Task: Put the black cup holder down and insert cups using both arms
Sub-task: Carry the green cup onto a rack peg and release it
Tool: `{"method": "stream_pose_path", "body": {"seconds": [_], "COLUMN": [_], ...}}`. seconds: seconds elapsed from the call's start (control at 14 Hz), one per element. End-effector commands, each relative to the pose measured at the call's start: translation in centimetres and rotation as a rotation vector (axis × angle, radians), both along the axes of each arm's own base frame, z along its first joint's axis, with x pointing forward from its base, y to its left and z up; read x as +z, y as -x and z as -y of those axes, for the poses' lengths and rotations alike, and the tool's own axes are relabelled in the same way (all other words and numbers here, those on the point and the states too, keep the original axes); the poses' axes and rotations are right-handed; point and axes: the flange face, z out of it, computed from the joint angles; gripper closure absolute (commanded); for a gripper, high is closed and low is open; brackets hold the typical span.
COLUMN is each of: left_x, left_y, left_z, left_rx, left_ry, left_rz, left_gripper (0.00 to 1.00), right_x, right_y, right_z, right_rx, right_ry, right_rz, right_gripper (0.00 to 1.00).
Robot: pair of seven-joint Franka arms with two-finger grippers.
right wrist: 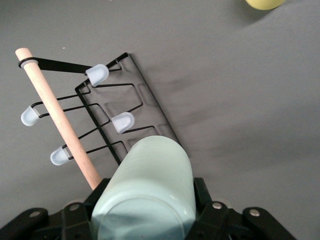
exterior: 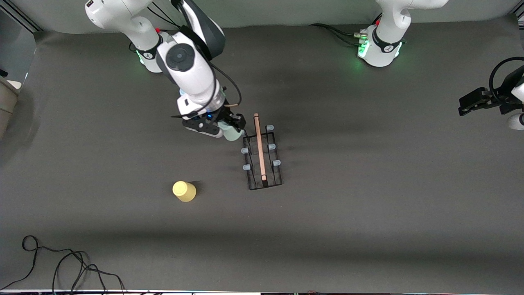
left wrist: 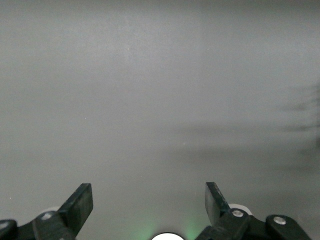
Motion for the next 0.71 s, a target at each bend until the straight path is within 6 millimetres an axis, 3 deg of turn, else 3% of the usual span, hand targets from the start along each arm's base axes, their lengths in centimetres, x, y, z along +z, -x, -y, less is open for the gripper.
{"method": "stream_pose_path", "body": {"seconds": [0.0,0.36,0.43,0.57,0.64], "left_x": [0.1,-0.1,-0.2,-0.2,-0.3], "left_y": [-0.2,-0.2,-0.3,-0.3,-0.3], "left_z": [0.4,1.5,1.5,1.6,1.6], "left_rx": [-0.01,0.002,0.002,0.002,0.003], "left_ry": [0.015,0.013,0.012,0.012,0.012], "left_rz": [0.011,0.009,0.006,0.006,0.003], "left_gripper": [0.0,0.0,0.0,0.0,0.0], "right_x": [-1.9,-5.4,-6.3,-6.9,-6.8], "right_y": [-0.8,0.1,0.0,-0.1,-0.2], "right_z": [-1.2,-2.3,-2.3,-2.3,-2.4], "right_rx": [-0.029,-0.007,-0.001,-0.004,-0.007], "right_ry": [0.002,0.033,0.049,0.048,0.045], "right_rz": [0.005,-0.025,-0.03,-0.025,-0.022], "right_gripper": [1.0,1.0,0.94,0.14,0.02]}}
